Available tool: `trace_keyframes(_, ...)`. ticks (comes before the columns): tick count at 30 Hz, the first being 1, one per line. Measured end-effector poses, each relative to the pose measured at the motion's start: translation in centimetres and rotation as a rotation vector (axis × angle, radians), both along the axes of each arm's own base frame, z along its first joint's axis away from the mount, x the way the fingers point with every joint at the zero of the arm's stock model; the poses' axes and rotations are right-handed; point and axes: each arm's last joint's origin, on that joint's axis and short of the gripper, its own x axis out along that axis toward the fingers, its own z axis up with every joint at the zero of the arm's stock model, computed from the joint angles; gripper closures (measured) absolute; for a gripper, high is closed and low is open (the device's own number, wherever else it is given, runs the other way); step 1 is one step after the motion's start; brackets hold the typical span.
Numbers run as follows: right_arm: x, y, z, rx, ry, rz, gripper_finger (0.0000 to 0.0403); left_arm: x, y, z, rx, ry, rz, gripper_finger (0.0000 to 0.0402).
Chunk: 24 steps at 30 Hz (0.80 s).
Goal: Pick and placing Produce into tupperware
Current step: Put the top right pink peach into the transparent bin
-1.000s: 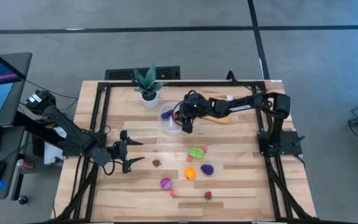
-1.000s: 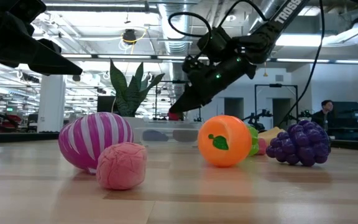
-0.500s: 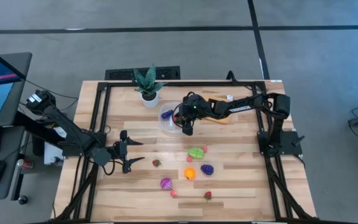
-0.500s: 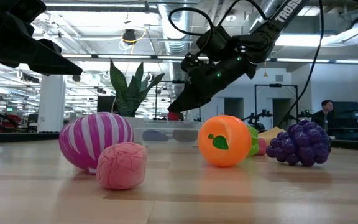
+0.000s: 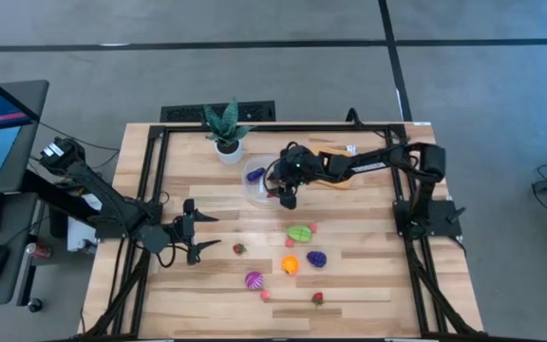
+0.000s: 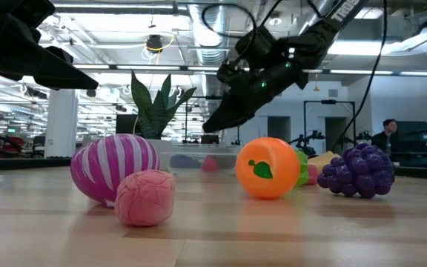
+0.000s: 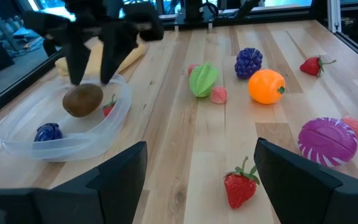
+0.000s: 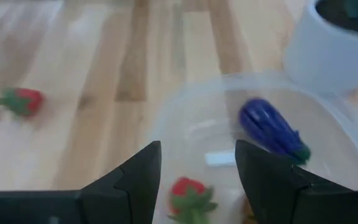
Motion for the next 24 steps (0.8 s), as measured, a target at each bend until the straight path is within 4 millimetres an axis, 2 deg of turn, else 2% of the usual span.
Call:
trace_keyframes(5,-0.9,1.8,1.3,0.013,0.068,0.04,0.0173,0.0,0.0,0.0,0.001,0.002,0.0,0.0115)
trace_keyframes(9,-1.8,3.4,3.3,0.013,0.069,0.069,0.0173,0.0,0.0,-0.1,0.005,0.007,0.0,0.0115)
trace_keyframes(14,-3.0,5.6,4.5,-0.017,0.144,0.053,0.0173,0.0,0.0,-0.1,0.005,0.007,0.0,0.0115)
trace_keyframes(24,-5.1,9.0,3.7,0.038,0.384,0.014,0.0173,0.0,0.0,-0.1,0.005,0.008,0.001,0.0115)
